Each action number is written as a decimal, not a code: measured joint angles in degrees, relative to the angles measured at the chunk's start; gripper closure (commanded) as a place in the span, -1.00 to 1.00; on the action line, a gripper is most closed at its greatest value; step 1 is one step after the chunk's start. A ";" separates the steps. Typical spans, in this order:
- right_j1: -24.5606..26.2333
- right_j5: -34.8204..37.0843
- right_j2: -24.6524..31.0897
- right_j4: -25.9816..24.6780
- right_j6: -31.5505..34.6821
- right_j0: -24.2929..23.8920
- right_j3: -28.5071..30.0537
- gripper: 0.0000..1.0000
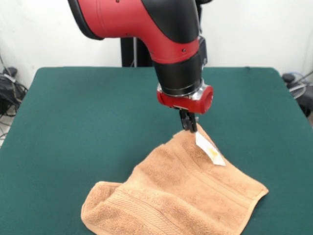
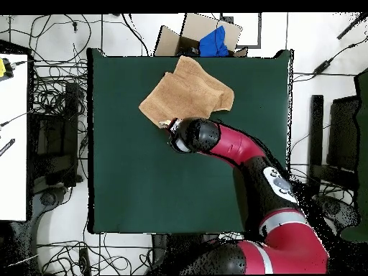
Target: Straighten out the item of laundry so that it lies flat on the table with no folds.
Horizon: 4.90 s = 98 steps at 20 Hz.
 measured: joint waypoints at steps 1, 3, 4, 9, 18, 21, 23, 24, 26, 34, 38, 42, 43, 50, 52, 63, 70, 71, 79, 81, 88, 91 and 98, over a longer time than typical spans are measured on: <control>-0.17 0.00 0.00 0.00 0.00 0.00 0.00 1.00; -0.69 0.00 0.00 -0.01 0.00 0.00 0.01 1.00; -1.02 0.00 0.00 -0.01 0.00 0.00 0.02 1.00; -2.42 0.00 0.00 -0.01 0.00 0.04 0.14 1.00; -3.79 0.01 0.00 -0.01 0.00 0.06 1.06 1.00; -3.83 0.01 0.00 -0.01 0.00 0.08 1.13 1.00; -3.81 0.01 0.00 -0.01 0.00 0.09 1.13 1.00; -3.81 0.01 0.00 -0.01 0.00 0.09 1.13 1.00; -3.78 0.01 0.00 -0.01 0.00 0.09 1.13 1.00; -3.55 0.00 0.00 -0.01 0.00 0.08 1.10 1.00; -3.12 0.00 0.00 -0.01 0.00 0.04 0.97 1.00; -2.10 0.00 0.00 -0.01 0.00 -0.01 0.72 -1.00; -1.87 0.00 0.00 -0.01 0.00 -0.01 0.73 -1.00; -1.21 0.00 0.00 0.00 0.00 -0.01 0.72 -1.00; -1.21 0.00 0.00 0.00 0.00 -0.01 0.72 -1.00; -0.23 0.00 0.01 0.01 0.00 -0.89 0.36 -1.00; 2.76 -0.01 0.00 -2.44 0.00 -3.43 -0.10 -1.00; 2.97 -0.01 0.00 -2.68 0.00 -3.55 -0.17 -1.00; 6.20 -0.02 0.02 -5.73 0.00 -4.95 -1.47 -1.00; 6.81 -0.13 0.01 -6.41 0.00 -5.36 -1.59 -1.00; 8.81 -0.75 0.02 -7.10 0.00 -5.89 -3.13 -1.00; 9.29 -0.74 0.06 -7.10 0.00 -5.90 -3.67 -1.00; 9.40 -0.73 0.73 -7.11 0.00 -5.89 -4.34 1.00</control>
